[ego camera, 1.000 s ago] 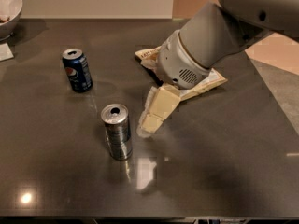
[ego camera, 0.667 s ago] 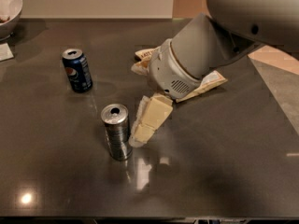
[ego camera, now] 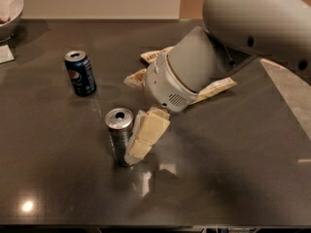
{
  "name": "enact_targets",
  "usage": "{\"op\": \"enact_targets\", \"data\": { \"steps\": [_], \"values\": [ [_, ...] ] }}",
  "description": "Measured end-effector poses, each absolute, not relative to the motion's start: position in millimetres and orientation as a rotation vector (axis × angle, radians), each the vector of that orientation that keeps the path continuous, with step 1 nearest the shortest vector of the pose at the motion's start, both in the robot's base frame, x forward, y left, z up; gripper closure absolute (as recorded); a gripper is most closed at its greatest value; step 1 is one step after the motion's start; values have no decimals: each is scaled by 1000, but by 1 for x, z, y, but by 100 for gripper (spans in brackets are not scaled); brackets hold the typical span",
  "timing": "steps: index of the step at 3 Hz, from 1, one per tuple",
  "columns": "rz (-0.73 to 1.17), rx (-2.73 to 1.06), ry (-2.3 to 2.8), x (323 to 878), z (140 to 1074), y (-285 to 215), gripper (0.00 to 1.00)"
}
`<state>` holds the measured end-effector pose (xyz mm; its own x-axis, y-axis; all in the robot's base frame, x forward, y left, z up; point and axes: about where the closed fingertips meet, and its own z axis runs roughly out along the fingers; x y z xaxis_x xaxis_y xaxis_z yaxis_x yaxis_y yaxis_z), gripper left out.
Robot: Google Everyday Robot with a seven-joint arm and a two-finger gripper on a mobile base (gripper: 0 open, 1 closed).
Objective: Knock redbull can over
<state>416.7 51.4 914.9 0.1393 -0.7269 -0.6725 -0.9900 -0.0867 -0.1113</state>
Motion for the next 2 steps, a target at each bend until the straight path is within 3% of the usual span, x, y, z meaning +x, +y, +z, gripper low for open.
{"op": "enact_targets", "data": {
  "steps": [1, 2],
  "values": [
    [668, -1892, 1608, 410, 912, 59, 17],
    [697, -1907, 1583, 403, 911, 63, 41]
  ]
}}
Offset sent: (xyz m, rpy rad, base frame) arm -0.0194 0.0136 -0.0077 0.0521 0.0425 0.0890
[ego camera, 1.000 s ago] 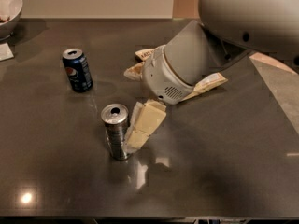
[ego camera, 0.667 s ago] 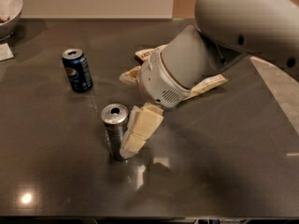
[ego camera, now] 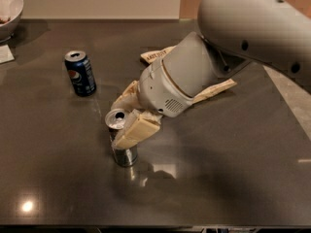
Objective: Knock redbull can over
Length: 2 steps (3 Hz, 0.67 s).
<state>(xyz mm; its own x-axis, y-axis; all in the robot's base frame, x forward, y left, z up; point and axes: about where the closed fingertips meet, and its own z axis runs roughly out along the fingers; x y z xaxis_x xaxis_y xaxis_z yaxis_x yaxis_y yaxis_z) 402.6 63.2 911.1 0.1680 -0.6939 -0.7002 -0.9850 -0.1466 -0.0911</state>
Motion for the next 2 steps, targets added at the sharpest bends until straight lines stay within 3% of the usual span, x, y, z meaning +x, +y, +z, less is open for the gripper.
{"op": "enact_targets", "data": {
  "steps": [2],
  "values": [
    [670, -1913, 1619, 410, 918, 57, 87]
  ]
}}
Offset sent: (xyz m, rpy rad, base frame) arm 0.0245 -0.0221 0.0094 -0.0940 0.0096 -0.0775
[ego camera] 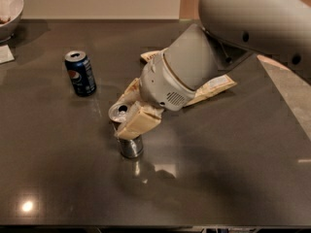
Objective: Knock redbull can over
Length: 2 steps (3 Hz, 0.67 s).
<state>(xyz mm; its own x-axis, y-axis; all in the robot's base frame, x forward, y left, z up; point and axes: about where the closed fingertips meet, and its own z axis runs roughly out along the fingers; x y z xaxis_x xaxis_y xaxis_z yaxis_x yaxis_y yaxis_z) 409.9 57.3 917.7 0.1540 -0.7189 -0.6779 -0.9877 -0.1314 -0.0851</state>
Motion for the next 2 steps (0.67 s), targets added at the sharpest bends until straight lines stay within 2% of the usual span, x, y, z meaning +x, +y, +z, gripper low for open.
{"op": "enact_targets", "data": {
  "steps": [1, 2],
  "values": [
    [580, -1930, 1710, 432, 925, 38, 100],
    [474, -1978, 1808, 457, 928, 15, 100]
  ]
}}
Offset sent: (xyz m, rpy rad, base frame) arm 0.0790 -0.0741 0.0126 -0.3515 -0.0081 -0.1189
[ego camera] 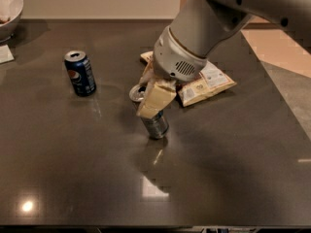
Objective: Knock redbull can over
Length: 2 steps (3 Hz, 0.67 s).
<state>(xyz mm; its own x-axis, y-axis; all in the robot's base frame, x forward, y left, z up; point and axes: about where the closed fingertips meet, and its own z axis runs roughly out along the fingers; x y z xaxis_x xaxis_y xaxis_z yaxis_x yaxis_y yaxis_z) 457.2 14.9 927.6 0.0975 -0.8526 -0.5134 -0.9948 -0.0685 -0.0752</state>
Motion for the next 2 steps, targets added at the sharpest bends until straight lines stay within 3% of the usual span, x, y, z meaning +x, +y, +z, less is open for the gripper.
{"op": "enact_targets", "data": {
  "steps": [2],
  "values": [
    [329, -2088, 1914, 479, 923, -17, 100]
  ]
}}
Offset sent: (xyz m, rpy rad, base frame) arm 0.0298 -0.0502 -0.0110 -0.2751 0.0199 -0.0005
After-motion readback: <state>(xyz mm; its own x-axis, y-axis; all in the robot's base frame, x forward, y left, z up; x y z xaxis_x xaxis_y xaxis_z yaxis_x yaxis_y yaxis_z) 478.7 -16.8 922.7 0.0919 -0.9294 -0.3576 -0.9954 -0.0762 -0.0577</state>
